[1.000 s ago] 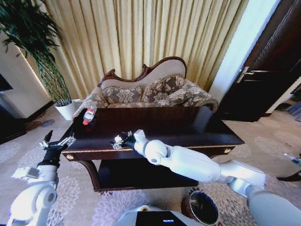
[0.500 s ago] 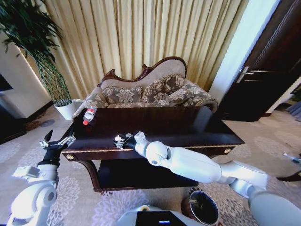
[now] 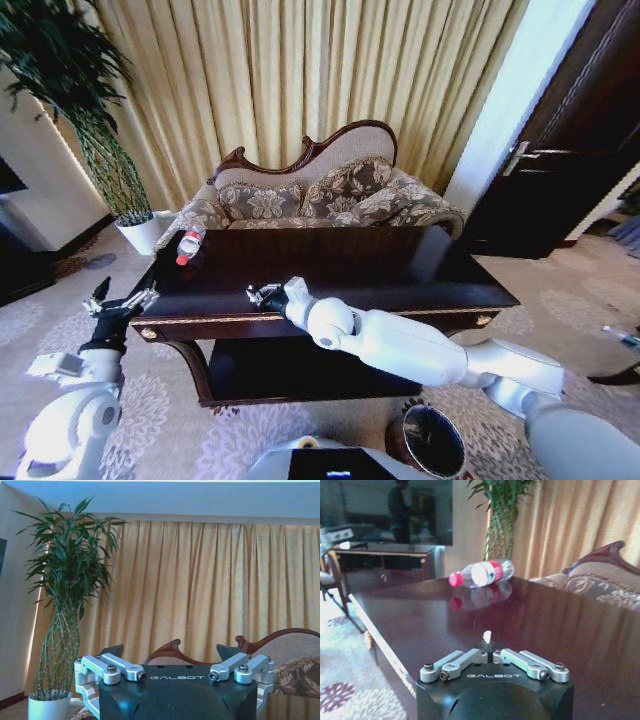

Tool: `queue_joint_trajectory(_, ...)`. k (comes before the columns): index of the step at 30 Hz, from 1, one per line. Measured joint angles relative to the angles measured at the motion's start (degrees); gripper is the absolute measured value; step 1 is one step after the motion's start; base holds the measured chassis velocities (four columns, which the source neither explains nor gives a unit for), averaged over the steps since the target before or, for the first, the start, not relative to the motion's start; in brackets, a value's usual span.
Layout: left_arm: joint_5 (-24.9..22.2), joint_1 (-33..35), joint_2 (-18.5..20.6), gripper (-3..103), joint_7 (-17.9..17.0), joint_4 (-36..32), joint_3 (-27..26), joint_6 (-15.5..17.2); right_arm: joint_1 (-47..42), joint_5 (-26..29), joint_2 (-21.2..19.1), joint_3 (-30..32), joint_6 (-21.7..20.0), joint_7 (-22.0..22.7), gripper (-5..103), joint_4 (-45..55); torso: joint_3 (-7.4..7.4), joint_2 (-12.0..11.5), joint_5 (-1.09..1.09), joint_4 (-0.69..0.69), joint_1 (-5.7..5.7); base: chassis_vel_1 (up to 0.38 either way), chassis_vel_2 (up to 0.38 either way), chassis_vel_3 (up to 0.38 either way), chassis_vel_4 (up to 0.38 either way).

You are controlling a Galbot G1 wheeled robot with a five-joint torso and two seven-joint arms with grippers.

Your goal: Move to the front of the table and place the trash on the table into the trash bin.

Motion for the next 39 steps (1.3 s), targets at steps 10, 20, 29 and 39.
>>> queue_joint_trajectory(10,-0.2,-0.6,0.1,100,0.0,0.6,0.2,0.0,0.4,3.0,-0.5,8.9,0.3,4.9,0,0.1,0.00,0.0,0.00,0.01,0.00,0.000,0.000,0.000,0.000)
queue_joint_trajectory(20,-3.3,-2.5,3.4,100,-0.4,1.4,-0.4,2.3,-11.4,-0.4,-9.5,29.9,1.6,5.0,0,2.5,0.00,0.0,0.03,-0.02,0.00,0.000,0.000,0.000,0.000)
queue_joint_trajectory(29,-3.1,-2.5,2.8,100,0.0,1.3,0.7,3.0,-32.7,-10.9,-21.5,51.4,6.4,0.6,0,7.4,0.00,0.0,0.03,-0.03,0.00,0.000,0.000,0.000,0.000)
queue_joint_trajectory(39,-8.9,-3.8,5.9,100,4.1,3.1,0.5,4.3,-46.2,-12.8,-19.9,67.2,7.5,-1.9,0,12.4,-0.01,0.0,0.00,-0.01,-0.01,0.000,0.000,0.000,0.000)
